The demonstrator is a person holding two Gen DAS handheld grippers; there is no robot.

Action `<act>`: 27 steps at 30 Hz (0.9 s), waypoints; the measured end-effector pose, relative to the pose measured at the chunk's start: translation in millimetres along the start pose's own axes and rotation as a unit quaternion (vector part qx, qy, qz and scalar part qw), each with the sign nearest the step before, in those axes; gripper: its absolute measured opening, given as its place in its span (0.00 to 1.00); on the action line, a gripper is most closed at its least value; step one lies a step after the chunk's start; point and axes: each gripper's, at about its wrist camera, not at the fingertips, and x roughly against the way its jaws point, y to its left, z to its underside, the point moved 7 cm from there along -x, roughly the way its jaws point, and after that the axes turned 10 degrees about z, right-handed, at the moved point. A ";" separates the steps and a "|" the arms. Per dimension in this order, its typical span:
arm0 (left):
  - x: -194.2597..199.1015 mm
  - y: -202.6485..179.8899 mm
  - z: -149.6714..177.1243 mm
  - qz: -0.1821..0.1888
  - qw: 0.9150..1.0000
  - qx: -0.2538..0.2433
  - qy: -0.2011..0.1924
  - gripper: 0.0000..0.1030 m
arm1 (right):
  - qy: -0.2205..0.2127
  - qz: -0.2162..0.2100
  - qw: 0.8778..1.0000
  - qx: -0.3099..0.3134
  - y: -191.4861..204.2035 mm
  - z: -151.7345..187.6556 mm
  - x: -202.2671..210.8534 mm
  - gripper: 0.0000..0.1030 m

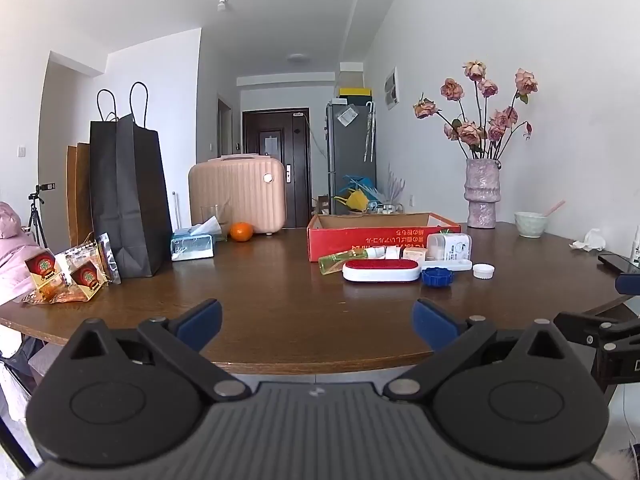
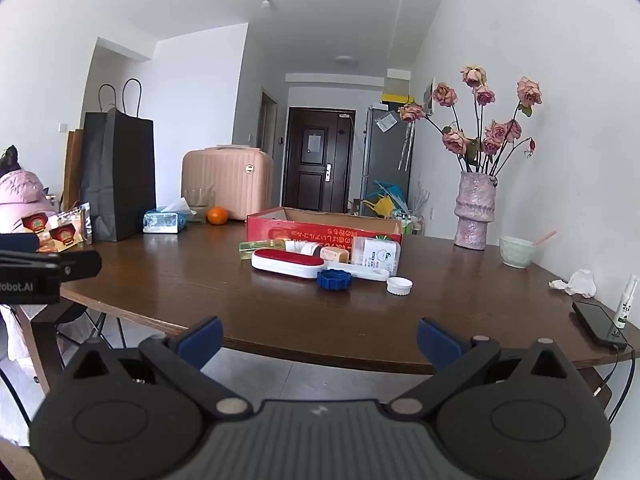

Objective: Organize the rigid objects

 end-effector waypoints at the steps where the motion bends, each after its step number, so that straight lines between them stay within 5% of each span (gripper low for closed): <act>1: -0.2 0.6 0.5 0.000 1.000 0.001 0.003 1.00 | 0.002 0.000 1.000 -0.002 0.4 0.6 0.0 1.00; 27: 1.0 -4.2 -1.8 0.004 1.000 -0.006 0.000 1.00 | 0.005 -0.015 1.000 -0.013 -2.6 2.8 -0.2 1.00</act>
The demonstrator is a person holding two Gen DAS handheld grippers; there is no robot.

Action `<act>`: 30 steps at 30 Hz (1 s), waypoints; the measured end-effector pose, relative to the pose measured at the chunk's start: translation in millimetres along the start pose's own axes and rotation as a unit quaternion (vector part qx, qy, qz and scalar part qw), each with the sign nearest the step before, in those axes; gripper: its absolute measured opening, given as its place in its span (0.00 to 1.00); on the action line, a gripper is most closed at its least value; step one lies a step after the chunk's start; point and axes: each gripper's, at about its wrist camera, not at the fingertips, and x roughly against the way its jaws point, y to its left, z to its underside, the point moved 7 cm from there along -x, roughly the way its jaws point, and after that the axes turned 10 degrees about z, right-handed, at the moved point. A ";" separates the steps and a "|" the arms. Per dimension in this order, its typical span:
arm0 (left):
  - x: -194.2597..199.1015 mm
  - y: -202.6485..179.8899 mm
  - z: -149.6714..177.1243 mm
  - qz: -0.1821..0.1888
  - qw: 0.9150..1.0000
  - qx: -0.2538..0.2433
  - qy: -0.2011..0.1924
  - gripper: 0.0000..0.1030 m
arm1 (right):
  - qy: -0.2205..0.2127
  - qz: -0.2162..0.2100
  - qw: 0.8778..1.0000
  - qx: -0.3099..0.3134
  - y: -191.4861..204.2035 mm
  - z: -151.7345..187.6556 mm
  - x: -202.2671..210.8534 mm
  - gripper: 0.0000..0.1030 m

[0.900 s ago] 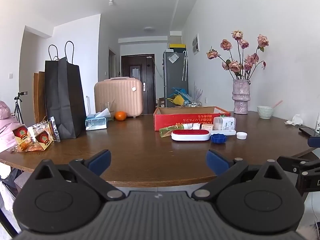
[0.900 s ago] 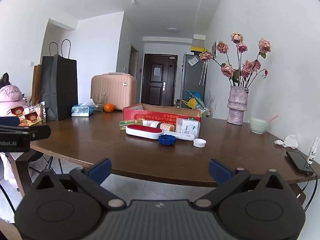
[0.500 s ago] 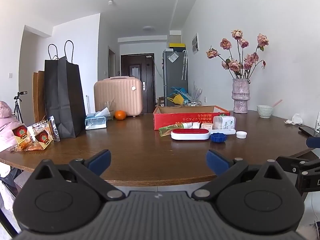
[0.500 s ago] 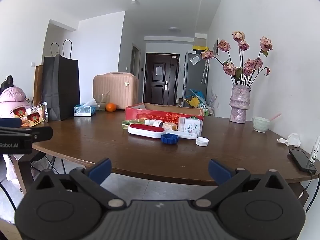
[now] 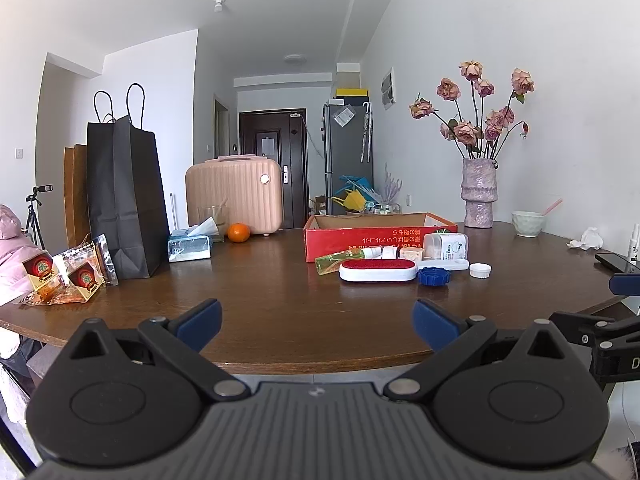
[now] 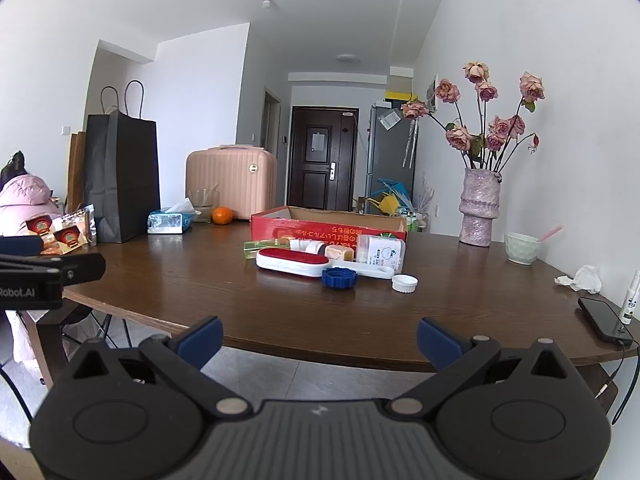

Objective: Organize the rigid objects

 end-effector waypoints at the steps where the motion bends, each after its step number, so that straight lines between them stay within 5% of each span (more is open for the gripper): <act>1: 0.1 -0.2 -0.2 0.000 1.000 0.000 0.000 1.00 | 0.000 0.001 1.000 0.000 1.0 -0.4 -0.2 1.00; 30: 0.0 0.9 1.8 0.003 1.000 -0.002 0.000 1.00 | 0.000 -0.002 1.000 0.001 5.4 2.0 -1.6 1.00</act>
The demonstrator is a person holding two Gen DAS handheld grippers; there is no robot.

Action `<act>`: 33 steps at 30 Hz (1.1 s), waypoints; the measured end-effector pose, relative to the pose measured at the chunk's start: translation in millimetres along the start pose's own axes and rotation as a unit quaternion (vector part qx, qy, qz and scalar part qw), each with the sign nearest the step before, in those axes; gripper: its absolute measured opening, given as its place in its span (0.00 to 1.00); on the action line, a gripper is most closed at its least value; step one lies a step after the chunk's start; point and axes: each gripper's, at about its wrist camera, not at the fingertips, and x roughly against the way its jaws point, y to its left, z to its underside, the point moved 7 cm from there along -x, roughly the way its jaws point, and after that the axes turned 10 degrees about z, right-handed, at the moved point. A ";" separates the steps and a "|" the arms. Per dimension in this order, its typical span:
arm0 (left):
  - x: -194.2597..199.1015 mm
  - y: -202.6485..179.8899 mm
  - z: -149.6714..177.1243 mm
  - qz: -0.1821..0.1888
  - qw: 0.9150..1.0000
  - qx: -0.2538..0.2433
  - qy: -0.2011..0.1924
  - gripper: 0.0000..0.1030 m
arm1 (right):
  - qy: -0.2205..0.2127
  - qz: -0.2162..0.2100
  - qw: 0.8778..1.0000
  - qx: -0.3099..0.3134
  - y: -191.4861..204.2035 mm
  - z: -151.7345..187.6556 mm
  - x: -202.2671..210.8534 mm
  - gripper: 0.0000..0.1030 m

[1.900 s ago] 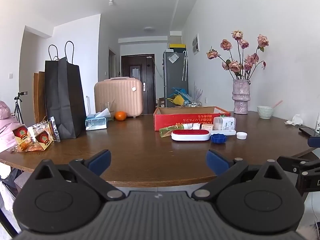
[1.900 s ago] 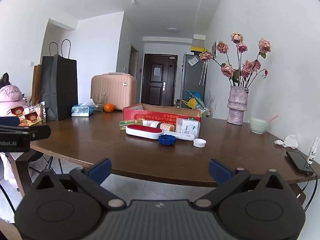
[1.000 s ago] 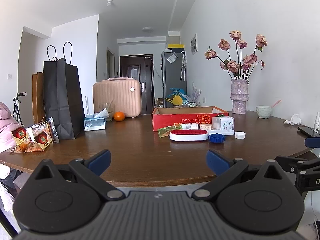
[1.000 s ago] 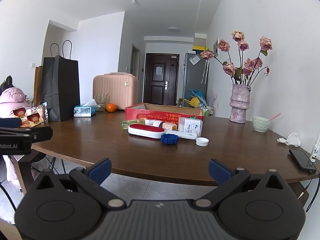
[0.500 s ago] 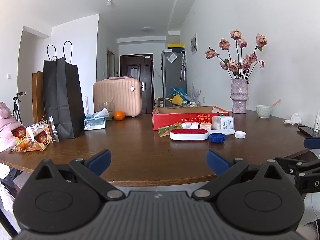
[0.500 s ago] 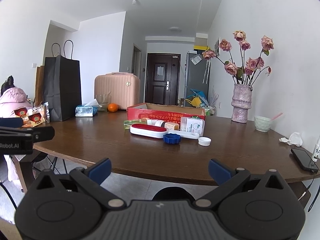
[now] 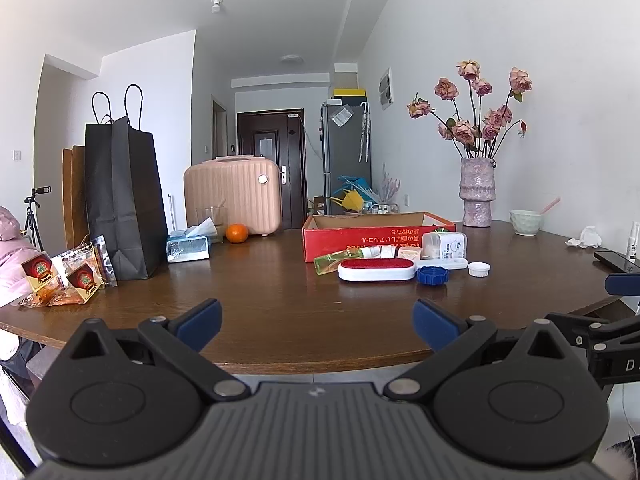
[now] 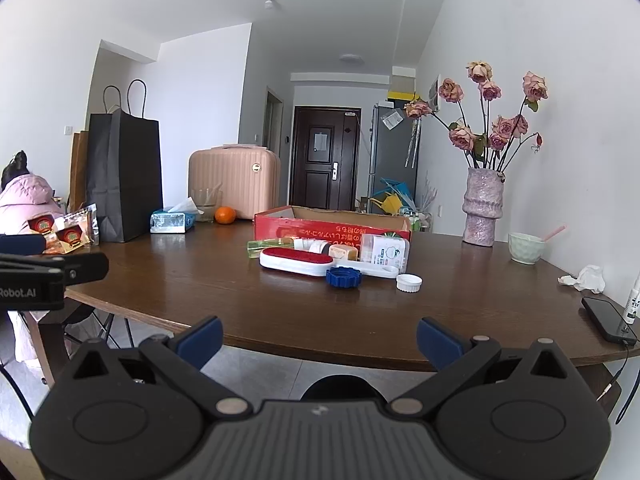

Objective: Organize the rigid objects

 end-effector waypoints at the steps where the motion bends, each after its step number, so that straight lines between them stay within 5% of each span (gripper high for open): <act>1: 0.0 -0.1 0.0 0.000 1.000 0.000 0.000 1.00 | 0.000 0.000 1.000 0.001 0.1 -0.3 -0.3 1.00; 33: -5.4 -2.6 5.6 -0.001 1.000 0.002 0.012 1.00 | -0.001 0.004 1.000 0.009 2.0 2.0 -1.7 1.00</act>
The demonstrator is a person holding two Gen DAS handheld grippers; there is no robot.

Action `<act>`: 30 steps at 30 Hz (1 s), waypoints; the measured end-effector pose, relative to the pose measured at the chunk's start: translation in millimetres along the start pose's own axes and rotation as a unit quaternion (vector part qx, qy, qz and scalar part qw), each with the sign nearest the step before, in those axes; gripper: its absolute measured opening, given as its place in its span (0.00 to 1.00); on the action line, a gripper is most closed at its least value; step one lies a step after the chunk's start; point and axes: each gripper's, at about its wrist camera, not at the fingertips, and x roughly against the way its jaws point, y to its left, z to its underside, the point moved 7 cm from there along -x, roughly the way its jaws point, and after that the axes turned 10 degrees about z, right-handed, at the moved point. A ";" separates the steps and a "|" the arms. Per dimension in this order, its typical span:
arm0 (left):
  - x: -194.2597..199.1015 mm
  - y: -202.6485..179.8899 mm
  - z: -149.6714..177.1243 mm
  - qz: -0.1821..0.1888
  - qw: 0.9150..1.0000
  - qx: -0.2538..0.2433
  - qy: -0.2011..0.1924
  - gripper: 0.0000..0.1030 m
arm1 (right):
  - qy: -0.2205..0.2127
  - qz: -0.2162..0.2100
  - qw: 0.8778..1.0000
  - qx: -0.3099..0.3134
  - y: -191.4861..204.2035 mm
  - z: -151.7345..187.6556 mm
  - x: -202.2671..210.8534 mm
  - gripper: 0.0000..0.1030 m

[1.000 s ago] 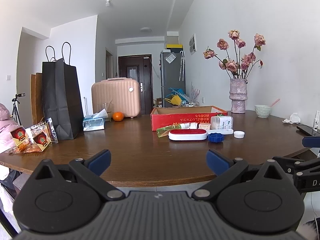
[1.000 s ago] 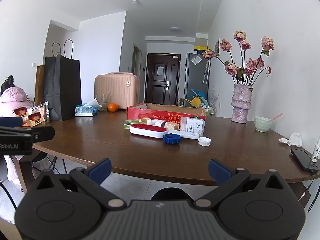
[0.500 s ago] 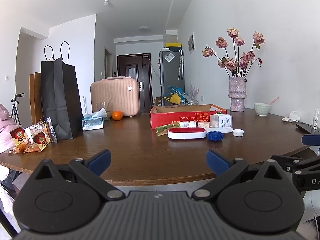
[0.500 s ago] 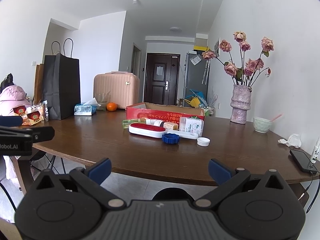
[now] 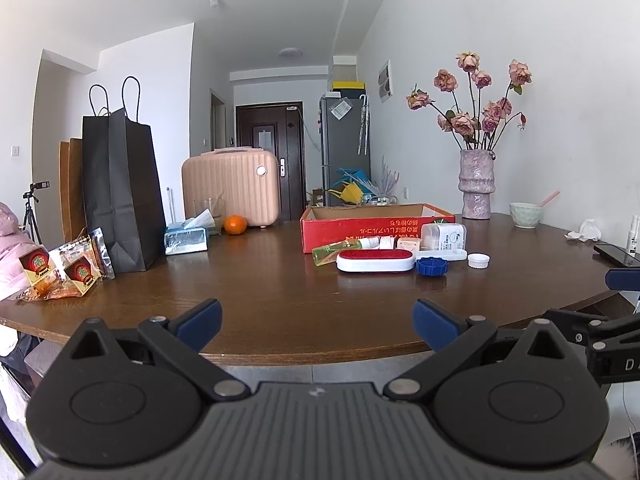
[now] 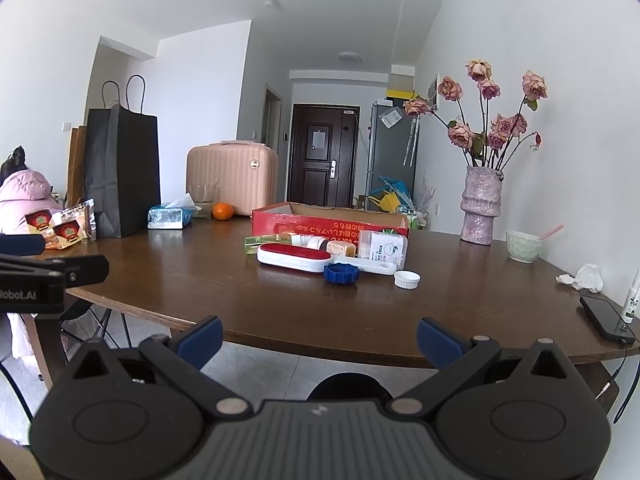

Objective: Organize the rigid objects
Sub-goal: 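Grasp the blue bottle cap with the right gripper while the left gripper approaches the white cap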

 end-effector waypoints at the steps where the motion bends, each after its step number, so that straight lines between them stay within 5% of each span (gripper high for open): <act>1: 0.3 0.8 0.4 -0.001 1.000 0.001 0.000 1.00 | -0.001 0.000 1.000 0.001 0.7 0.3 0.3 1.00; 10: -35.5 6.7 3.3 -0.001 1.000 -0.006 0.021 1.00 | -0.019 0.033 0.999 0.021 -2.7 4.6 -27.9 1.00; 17: -87.7 3.9 -6.8 -0.009 1.000 -0.014 -0.019 1.00 | -0.012 0.060 0.998 -0.002 -25.0 -7.4 -85.3 1.00; 20: -109.0 2.6 -8.2 0.009 0.999 0.004 -0.033 1.00 | 0.009 0.034 0.999 -0.006 -31.3 -5.7 -117.2 1.00; 23: -134.8 3.6 -7.4 0.027 0.999 0.020 0.003 1.00 | 0.072 -0.007 0.997 -0.009 -31.7 -1.2 -145.8 1.00; 30: -203.1 25.3 -19.8 0.042 0.995 0.044 0.079 1.00 | 0.115 -0.047 0.992 -0.021 -18.8 -21.2 -207.6 0.99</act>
